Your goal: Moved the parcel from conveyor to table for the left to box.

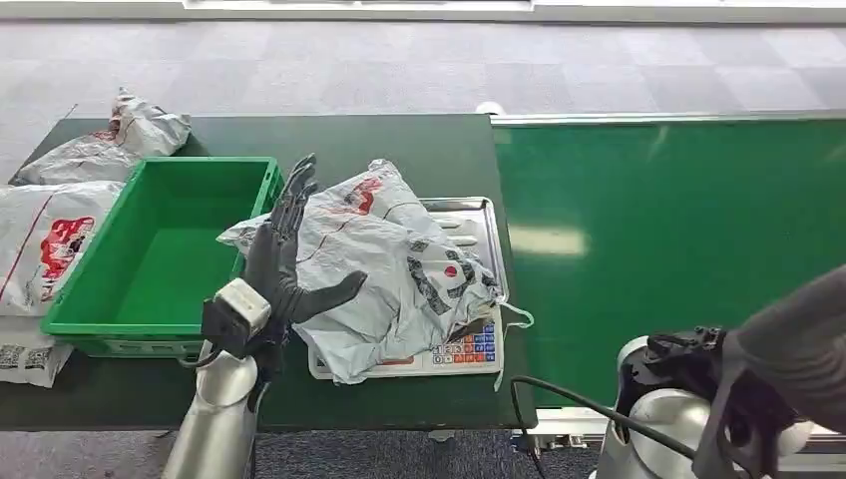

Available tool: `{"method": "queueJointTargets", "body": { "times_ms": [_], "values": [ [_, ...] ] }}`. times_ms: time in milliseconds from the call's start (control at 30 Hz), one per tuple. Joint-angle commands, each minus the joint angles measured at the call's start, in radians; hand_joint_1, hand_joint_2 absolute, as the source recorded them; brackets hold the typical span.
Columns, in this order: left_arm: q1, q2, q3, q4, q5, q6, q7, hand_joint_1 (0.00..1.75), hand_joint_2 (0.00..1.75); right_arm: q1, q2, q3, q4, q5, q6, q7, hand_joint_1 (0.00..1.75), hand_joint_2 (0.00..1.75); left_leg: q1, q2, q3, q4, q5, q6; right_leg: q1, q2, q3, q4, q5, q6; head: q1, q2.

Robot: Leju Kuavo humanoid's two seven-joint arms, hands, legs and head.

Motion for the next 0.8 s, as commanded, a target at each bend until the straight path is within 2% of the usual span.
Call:
{"method": "queueJointTargets", "body": {
  "times_ms": [33, 67, 100, 133, 300, 733, 767, 800],
  "values": [
    [-0.120, 0.099, -0.135, 0.341, -0.422, 0.074, 0.190, 0.00, 1.75, 0.025, 0.000, 0.036, 0.153, -0.017, 0.001, -0.002, 0.00, 1.75, 0.000, 0.000, 0.005, -0.005, 0.001, 0.000, 0.001, -0.002, 0.006, -0.004, 0.001, -0.001, 0.000, 0.000],
    [-0.158, 0.091, -0.142, 0.424, -0.445, 0.072, 0.184, 0.00, 1.75, 0.020, 0.000, 0.041, 0.171, -0.015, 0.001, -0.002, 0.00, 1.75, 0.000, -0.001, 0.005, -0.003, 0.001, 0.000, 0.001, -0.002, 0.005, -0.003, 0.000, -0.001, 0.000, 0.000],
    [-0.183, 0.063, -0.095, 0.487, -0.514, 0.058, 0.152, 0.00, 1.75, 0.028, 0.000, 0.102, 0.108, 0.069, 0.001, 0.101, 0.00, 1.75, 0.000, -0.001, 0.005, -0.005, 0.002, 0.000, 0.000, -0.003, 0.006, -0.004, 0.001, -0.001, 0.000, 0.000],
    [-0.187, 0.067, -0.104, 0.499, -0.515, 0.057, 0.151, 0.00, 1.75, 0.024, 0.000, 0.055, 0.180, -0.025, 0.001, -0.002, 0.00, 1.75, -0.001, -0.003, 0.003, -0.003, 0.002, 0.000, 0.000, -0.005, 0.004, -0.002, 0.000, -0.001, 0.000, 0.000],
    [-0.201, 0.084, -0.131, 0.512, -0.533, 0.040, 0.165, 0.00, 1.75, 0.012, 0.000, 0.054, 0.204, -0.032, 0.001, -0.002, 0.00, 1.75, 0.001, 0.002, 0.004, -0.003, 0.001, 0.001, 0.001, 0.001, 0.004, -0.003, 0.001, -0.001, 0.000, 0.000],
    [-0.246, 0.070, -0.152, 0.608, -0.480, -0.004, 0.116, 0.00, 1.75, -0.007, 0.000, 0.081, 0.250, -0.006, 0.001, -0.002, 0.00, 1.75, 0.000, 0.001, 0.001, -0.001, 0.001, 0.001, 0.000, 0.000, 0.002, -0.001, 0.001, -0.001, 0.000, 0.000],
    [-0.254, 0.068, -0.156, 0.623, -0.476, -0.002, 0.112, 1.33, 1.75, -0.006, 0.000, 0.079, 0.249, -0.005, 0.001, -0.002, 0.00, 1.75, 0.000, 0.000, 0.002, -0.002, 0.001, 0.001, 0.000, -0.001, 0.002, -0.002, 0.001, -0.001, 0.000, 0.000],
    [-0.256, 0.068, -0.156, 0.624, -0.476, -0.002, 0.111, 1.75, 1.75, -0.005, 0.000, 0.079, 0.249, -0.005, 0.001, -0.002, 0.00, 1.75, 0.001, 0.000, 0.002, -0.002, 0.001, 0.001, 0.000, -0.001, 0.003, -0.002, 0.001, -0.001, 0.000, 0.000]
  ]
}}
